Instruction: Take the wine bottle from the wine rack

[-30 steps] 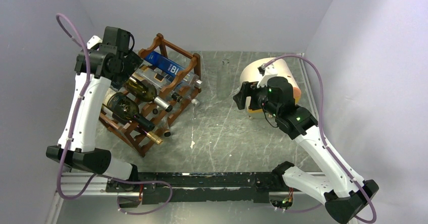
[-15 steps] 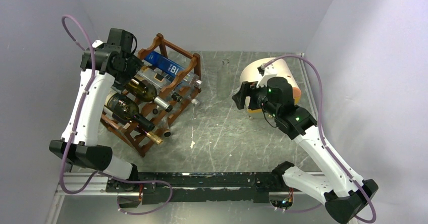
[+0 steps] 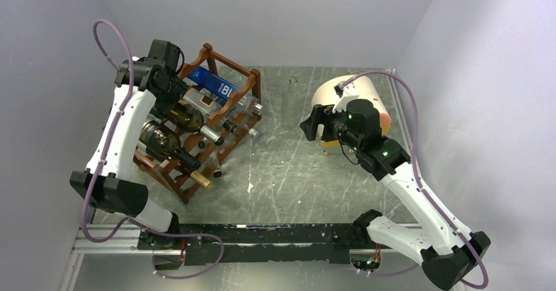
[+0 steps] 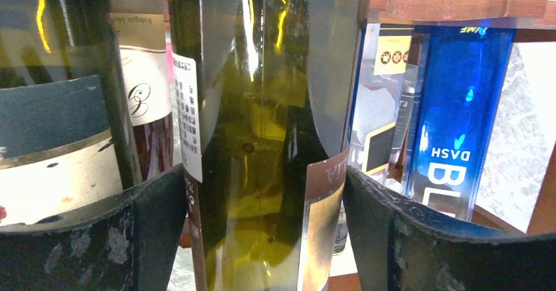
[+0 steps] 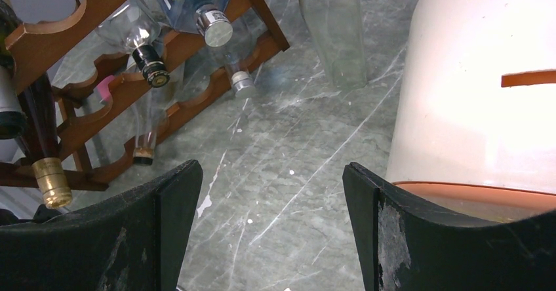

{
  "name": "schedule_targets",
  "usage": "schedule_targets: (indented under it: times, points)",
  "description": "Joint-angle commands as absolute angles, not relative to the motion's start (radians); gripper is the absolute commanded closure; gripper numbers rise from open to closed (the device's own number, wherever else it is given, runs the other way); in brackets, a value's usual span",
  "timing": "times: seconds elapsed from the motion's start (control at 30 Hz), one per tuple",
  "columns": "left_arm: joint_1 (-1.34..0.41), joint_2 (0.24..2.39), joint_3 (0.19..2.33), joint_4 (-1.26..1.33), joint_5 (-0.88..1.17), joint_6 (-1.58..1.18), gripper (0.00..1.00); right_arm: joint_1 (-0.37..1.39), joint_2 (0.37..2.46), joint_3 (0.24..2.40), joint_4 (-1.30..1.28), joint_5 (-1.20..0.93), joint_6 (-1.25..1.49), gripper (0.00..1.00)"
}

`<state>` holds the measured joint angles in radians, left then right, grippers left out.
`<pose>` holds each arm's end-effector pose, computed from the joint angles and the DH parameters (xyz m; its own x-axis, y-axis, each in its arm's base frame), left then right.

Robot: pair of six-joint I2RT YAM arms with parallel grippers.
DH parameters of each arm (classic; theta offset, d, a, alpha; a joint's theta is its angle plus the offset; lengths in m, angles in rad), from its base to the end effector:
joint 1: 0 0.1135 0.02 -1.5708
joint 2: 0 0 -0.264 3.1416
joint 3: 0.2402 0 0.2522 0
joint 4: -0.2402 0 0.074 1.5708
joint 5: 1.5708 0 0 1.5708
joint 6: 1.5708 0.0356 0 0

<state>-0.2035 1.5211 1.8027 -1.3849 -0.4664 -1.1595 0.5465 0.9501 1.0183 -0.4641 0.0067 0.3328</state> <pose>0.2708 -0.0395 0.4084 -0.3331 -0.7672 -0.5481 -0.8085 0.5315 -0.2526 0.1777 0.1078 0.3625 -0.4794 0.0907 -0.8729 -0.3785 0.8760 0.2990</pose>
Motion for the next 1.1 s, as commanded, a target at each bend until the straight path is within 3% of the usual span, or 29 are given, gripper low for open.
schedule_targets:
  times: [0.0, 0.13, 0.3, 0.53, 0.73, 1.07]
  points:
    - [-0.193, 1.542, 1.791, -1.396, -0.477, -1.171, 0.13, 0.546, 0.950, 1.008, -0.437, -0.002, 0.336, 0.17]
    - [-0.193, 1.552, 1.789, -1.396, -0.468, -1.171, 0.20, 0.546, 0.945, 1.009, -0.437, 0.000, 0.336, 0.17]
    - [-0.193, 1.542, 1.800, -1.394, -0.454, -1.173, 0.36, 0.546, 0.945, 1.012, -0.447, 0.006, 0.332, 0.17]
    - [-0.193, 1.523, 1.827, -1.395, -0.432, -1.168, 0.69, 0.546, 0.942, 1.018, -0.445, 0.003, 0.334, 0.17]
    - [-0.191, 1.488, 1.855, -1.363, -0.404, -1.144, 0.91, 0.546, 0.944, 1.023, -0.445, -0.003, 0.337, 0.17]
    - [-0.190, 1.396, 1.859, -1.189, -0.288, -1.047, 0.93, 0.546, 0.944, 1.026, -0.442, -0.009, 0.321, 0.16]
